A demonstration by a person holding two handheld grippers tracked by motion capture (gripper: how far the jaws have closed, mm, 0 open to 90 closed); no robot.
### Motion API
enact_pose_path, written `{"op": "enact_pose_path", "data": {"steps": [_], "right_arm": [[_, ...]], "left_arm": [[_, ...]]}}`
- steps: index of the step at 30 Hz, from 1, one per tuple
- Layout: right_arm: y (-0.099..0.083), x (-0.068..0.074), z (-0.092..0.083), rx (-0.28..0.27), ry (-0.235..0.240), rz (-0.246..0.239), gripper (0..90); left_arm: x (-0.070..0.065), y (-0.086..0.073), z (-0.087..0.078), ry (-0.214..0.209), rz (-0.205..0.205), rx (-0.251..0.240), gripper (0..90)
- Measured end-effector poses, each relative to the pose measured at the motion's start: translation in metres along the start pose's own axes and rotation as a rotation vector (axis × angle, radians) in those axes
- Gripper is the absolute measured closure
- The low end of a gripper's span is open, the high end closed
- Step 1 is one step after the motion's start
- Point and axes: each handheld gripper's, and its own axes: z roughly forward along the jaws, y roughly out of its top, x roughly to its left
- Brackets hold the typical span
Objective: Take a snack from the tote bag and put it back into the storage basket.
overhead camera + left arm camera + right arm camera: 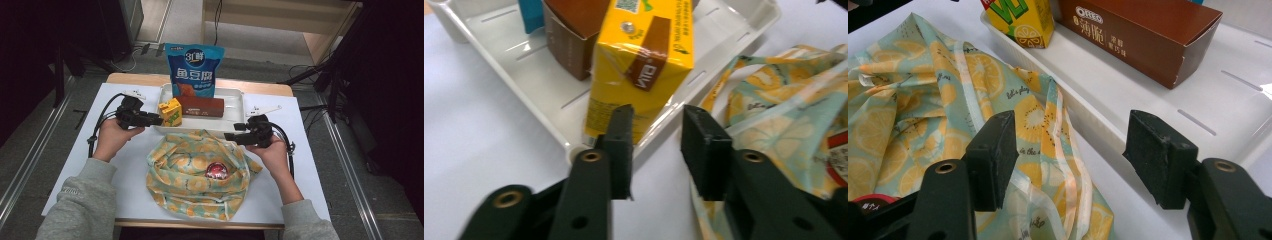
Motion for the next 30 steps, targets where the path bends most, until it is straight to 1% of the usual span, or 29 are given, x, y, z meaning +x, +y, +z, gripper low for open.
{"op": "enact_pose_path", "data": {"steps": [1,2,3,4,6,7,8,9,11,12,15,17,19,24,30], "right_arm": [[0.0,0.0,0.001,-0.001,0.001,-0.001,37.7],[0.0,0.0,0.001,-0.001,0.002,-0.003,37.8],[0.001,0.0,0.001,-0.003,0.001,-0.006,37.8],[0.001,0.0,0.001,-0.003,0.001,-0.006,37.8],[0.001,0.0,0.0,-0.012,0.009,0.0,37.9],[0.001,0.0,0.0,-0.014,0.009,0.002,38.0],[0.001,0.0,0.0,-0.014,0.009,0.002,38.0],[0.001,0.0,0.0,-0.009,0.006,-0.001,37.9],[0.0,-0.002,0.0,-0.004,0.002,0.003,37.9],[0.0,-0.002,0.0,-0.004,0.002,0.003,37.9],[0.0,-0.002,0.0,-0.006,-0.002,0.006,38.0],[0.0,-0.002,0.0,-0.005,-0.001,0.007,37.9],[0.0,-0.002,0.001,-0.004,0.0,0.002,37.9],[0.001,-0.001,0.0,-0.005,-0.001,0.001,37.9],[0.0,-0.003,-0.002,-0.007,-0.007,0.008,37.9]], "left_arm": [[-0.001,0.0,0.0,-0.012,0.002,-0.003,77.6],[-0.002,-0.001,0.0,-0.028,-0.004,-0.002,79.1],[-0.002,-0.001,0.0,-0.028,-0.004,-0.002,81.7],[-0.003,0.0,0.001,-0.028,0.0,0.002,81.7],[-0.005,0.0,0.002,-0.037,0.004,-0.002,87.4],[-0.006,0.0,0.003,-0.033,0.009,-0.005,90.0],[-0.007,0.001,0.003,-0.033,0.013,-0.014,90.0],[-0.008,0.001,0.004,-0.044,0.016,-0.015,90.0],[-0.014,0.003,0.008,-0.038,0.031,-0.002,90.0],[-0.014,0.003,0.008,-0.038,0.031,-0.002,90.0],[-0.015,0.004,0.012,-0.023,0.026,-0.002,90.0],[-0.014,0.004,0.015,-0.022,0.022,-0.002,90.0],[-0.013,0.005,0.017,-0.012,0.014,0.008,90.0],[-0.011,0.004,0.017,-0.014,0.002,0.009,90.0],[-0.009,0.003,0.017,-0.003,0.001,0.015,90.0]]}}
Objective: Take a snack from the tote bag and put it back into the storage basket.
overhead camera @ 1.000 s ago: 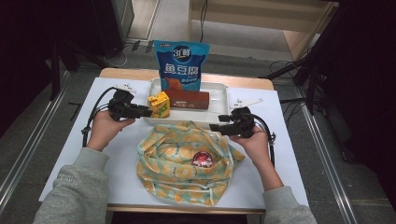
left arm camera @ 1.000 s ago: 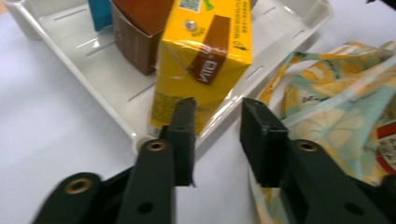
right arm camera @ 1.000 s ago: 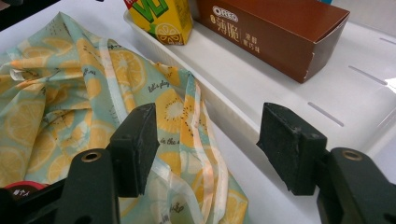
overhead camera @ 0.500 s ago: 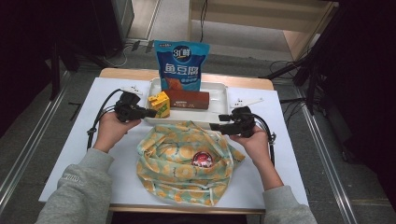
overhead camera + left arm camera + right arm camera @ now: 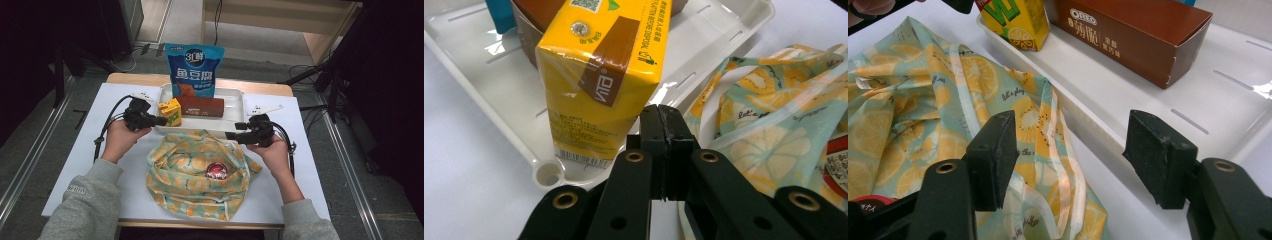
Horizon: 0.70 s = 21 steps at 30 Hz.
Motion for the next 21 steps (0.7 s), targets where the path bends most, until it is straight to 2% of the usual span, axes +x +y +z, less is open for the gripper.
{"op": "enact_pose_path", "data": {"steps": [8,11,18,21], "right_arm": [[0.001,0.002,-0.006,-0.015,0.001,0.002,38.2],[0.0,0.005,-0.009,0.001,0.005,-0.005,39.2],[-0.001,0.014,-0.017,-0.005,0.019,-0.017,40.4],[-0.001,0.016,-0.017,0.0,0.023,-0.028,41.3]], "left_arm": [[0.007,-0.003,-0.004,0.013,-0.015,-0.001,88.1],[0.009,-0.004,-0.005,0.01,-0.026,-0.006,88.2],[0.014,-0.007,-0.009,0.033,-0.037,-0.017,87.4],[0.015,-0.008,-0.01,0.023,-0.05,-0.022,86.7]]}}
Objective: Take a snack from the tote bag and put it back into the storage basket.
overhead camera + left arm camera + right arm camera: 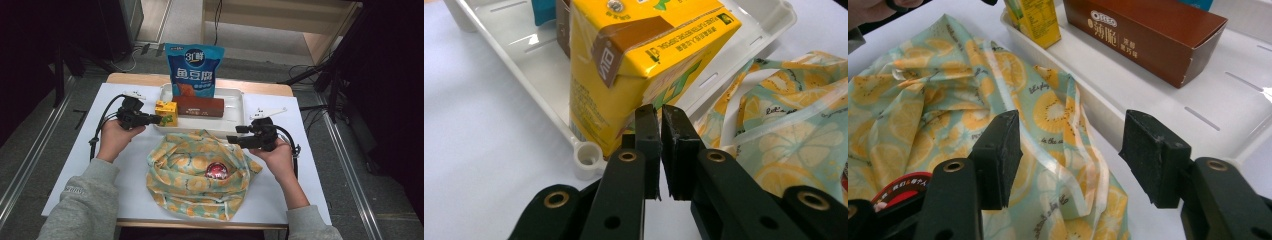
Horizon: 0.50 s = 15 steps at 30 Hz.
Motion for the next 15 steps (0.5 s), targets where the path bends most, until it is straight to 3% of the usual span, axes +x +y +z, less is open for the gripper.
{"op": "enact_pose_path", "data": {"steps": [8,15], "right_arm": [[-0.002,0.008,-0.004,0.009,0.009,-0.016,43.9],[-0.006,0.015,-0.009,0.01,0.024,-0.042,50.2]], "left_arm": [[-0.003,-0.001,-0.002,-0.018,0.003,-0.004,76.7],[-0.005,-0.002,-0.005,-0.044,-0.004,0.001,58.3]]}}
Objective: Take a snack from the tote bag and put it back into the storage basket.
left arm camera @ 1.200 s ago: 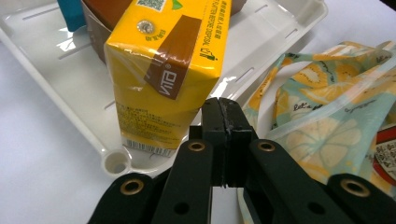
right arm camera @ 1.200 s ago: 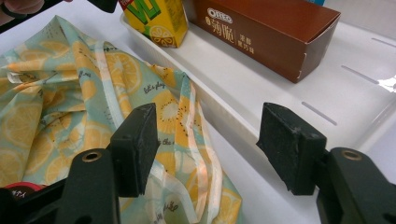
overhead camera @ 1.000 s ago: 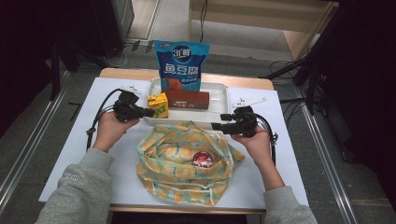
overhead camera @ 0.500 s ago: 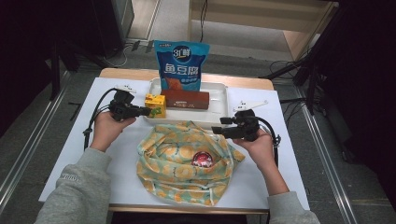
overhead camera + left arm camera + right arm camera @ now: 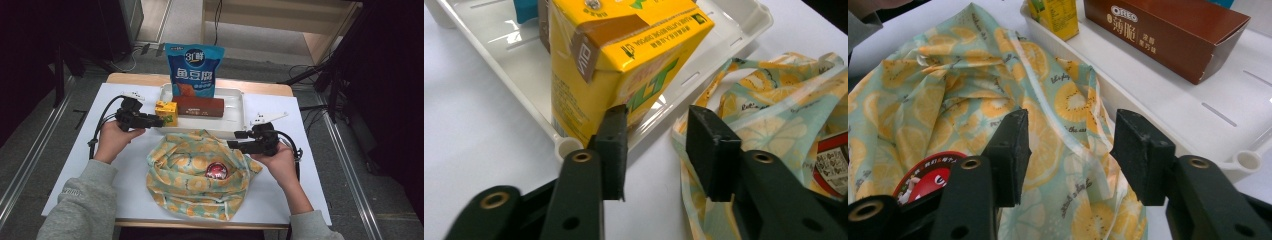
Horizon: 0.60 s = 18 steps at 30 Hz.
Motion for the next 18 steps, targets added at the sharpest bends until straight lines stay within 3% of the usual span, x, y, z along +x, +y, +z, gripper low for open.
{"op": "enact_pose_path", "data": {"steps": [11,18], "right_arm": [[-0.002,0.01,-0.002,-0.012,0.024,-0.016,55.6],[-0.004,0.014,0.001,0.007,0.036,-0.018,52.0]], "left_arm": [[-0.001,-0.001,-0.002,-0.018,-0.001,-0.015,47.2],[0.0,-0.003,-0.004,-0.038,0.001,-0.017,40.9]]}}
